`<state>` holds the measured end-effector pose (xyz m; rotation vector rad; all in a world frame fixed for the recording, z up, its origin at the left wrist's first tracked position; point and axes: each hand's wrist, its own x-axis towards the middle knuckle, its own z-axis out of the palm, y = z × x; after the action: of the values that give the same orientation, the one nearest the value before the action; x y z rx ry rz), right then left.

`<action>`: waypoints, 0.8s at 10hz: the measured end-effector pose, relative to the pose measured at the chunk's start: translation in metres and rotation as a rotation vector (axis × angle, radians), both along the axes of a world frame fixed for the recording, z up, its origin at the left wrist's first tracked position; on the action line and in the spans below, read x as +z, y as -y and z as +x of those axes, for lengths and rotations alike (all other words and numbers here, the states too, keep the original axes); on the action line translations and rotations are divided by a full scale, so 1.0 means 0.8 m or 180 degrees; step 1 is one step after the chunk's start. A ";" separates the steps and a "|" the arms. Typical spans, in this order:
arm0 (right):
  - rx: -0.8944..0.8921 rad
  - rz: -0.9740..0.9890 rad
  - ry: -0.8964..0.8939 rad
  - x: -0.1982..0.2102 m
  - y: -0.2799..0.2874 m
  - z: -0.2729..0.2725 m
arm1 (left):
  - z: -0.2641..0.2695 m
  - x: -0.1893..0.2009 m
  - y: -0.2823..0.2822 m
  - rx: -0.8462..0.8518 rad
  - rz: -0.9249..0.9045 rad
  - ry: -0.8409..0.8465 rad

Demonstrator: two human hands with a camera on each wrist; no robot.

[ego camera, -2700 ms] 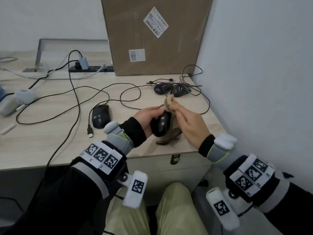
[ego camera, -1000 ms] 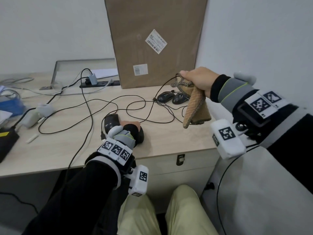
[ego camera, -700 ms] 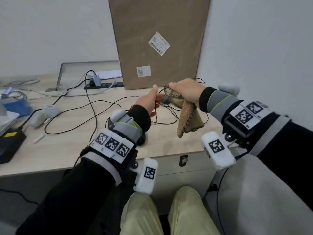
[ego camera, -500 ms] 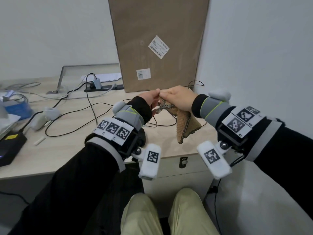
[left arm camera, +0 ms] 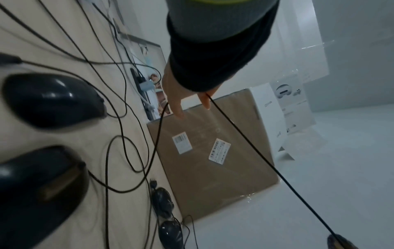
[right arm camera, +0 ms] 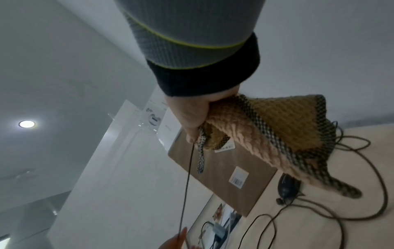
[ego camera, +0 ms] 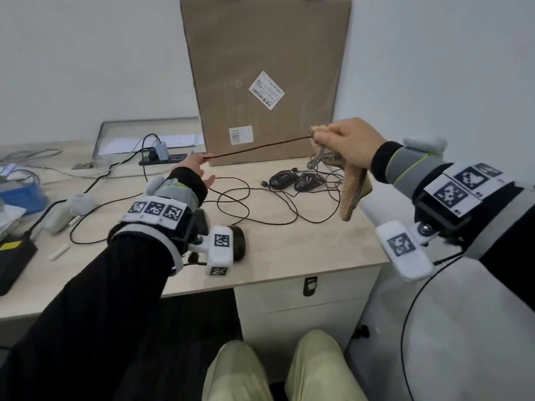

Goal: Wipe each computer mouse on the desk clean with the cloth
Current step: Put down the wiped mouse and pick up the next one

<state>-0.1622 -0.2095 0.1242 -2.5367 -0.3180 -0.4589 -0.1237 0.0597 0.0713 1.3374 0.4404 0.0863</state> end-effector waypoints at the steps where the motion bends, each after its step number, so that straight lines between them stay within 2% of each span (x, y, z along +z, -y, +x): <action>1: -0.0223 0.0313 0.0024 -0.006 0.011 0.006 | 0.005 0.000 -0.010 0.0023 0.0276 -0.0043; 3: -0.0289 0.0686 0.0046 -0.008 -0.008 0.014 | -0.013 0.022 0.020 -0.0616 0.1870 -0.0322; 4: -0.0390 0.0659 0.0028 -0.008 -0.019 0.018 | -0.021 0.036 0.035 -0.0792 0.3245 -0.0208; 5: -0.0457 0.0801 0.0015 -0.011 -0.028 0.019 | -0.030 0.048 0.050 -0.0643 0.3231 0.0562; 6: -0.0211 0.0799 0.0001 -0.017 -0.044 0.010 | -0.042 0.049 0.075 -0.0954 0.2288 0.0890; 7: 0.0247 0.0721 -0.0113 -0.030 -0.065 -0.001 | -0.044 0.038 0.100 -0.1614 0.0531 0.0251; 8: 0.0556 0.0192 -0.0167 -0.047 -0.078 -0.012 | -0.039 0.026 0.114 -0.1463 -0.0459 0.0117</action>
<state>-0.1721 -0.1468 0.0869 -2.4319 -0.4937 -0.3292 -0.1552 -0.0311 0.0922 1.2627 0.0979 -0.2967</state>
